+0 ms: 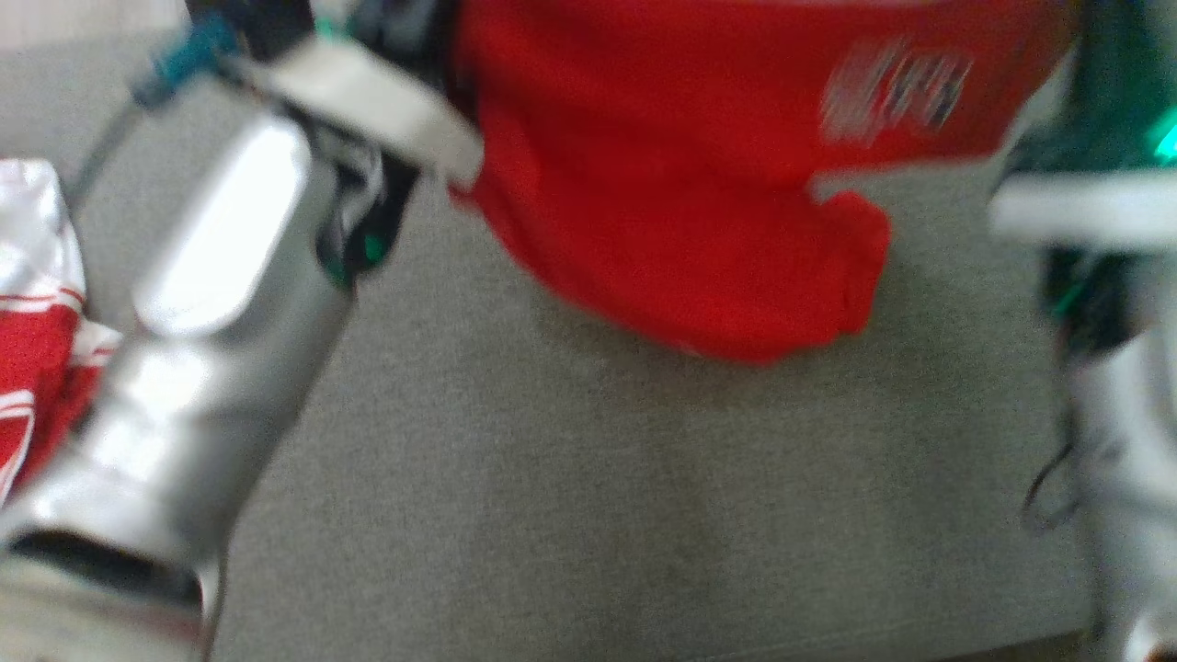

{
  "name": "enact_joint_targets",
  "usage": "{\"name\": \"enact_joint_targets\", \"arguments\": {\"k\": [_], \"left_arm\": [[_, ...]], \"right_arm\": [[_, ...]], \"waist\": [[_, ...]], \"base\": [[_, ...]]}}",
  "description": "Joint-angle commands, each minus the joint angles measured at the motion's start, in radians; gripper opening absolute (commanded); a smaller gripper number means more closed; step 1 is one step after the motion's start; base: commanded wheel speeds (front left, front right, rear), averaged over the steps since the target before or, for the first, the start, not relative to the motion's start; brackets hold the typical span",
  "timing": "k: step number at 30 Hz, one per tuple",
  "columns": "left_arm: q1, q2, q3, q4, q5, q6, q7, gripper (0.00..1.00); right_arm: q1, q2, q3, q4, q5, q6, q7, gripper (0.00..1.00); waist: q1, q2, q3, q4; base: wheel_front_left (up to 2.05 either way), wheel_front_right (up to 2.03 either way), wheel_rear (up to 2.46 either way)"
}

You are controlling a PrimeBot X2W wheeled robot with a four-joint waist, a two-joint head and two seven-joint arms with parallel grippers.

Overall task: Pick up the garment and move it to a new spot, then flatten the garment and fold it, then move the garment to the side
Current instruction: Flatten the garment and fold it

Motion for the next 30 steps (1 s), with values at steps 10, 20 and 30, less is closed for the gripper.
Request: {"name": "enact_joint_targets", "arguments": {"k": [10, 20, 30], "left_arm": [[-0.445, -0.045, 0.049, 0.018, 0.046, -0.006, -0.174, 0.00], [-0.162, -0.008, 0.078, -0.172, 0.066, -0.006, -0.199, 0.00], [0.416, 0.012, 0.117, -0.335, 0.158, -0.006, -0.199, 0.00]], "right_arm": [[-0.470, -0.161, -0.069, 0.011, 0.005, -0.001, -0.002, 0.00], [-0.266, -0.160, -0.112, -0.125, 0.009, -0.001, -0.002, 0.00], [0.231, -0.097, -0.124, -0.256, 0.031, -0.001, -0.002, 0.00]], "waist": [[0.0000, 0.0000, 0.208, 0.030], [0.0000, 0.0000, 0.201, 0.052], [0.0000, 0.0000, 0.065, 0.062]], "base": [[0.00, 0.00, 0.00], [0.00, 0.00, 0.00], [0.00, 0.00, 0.00]]}}
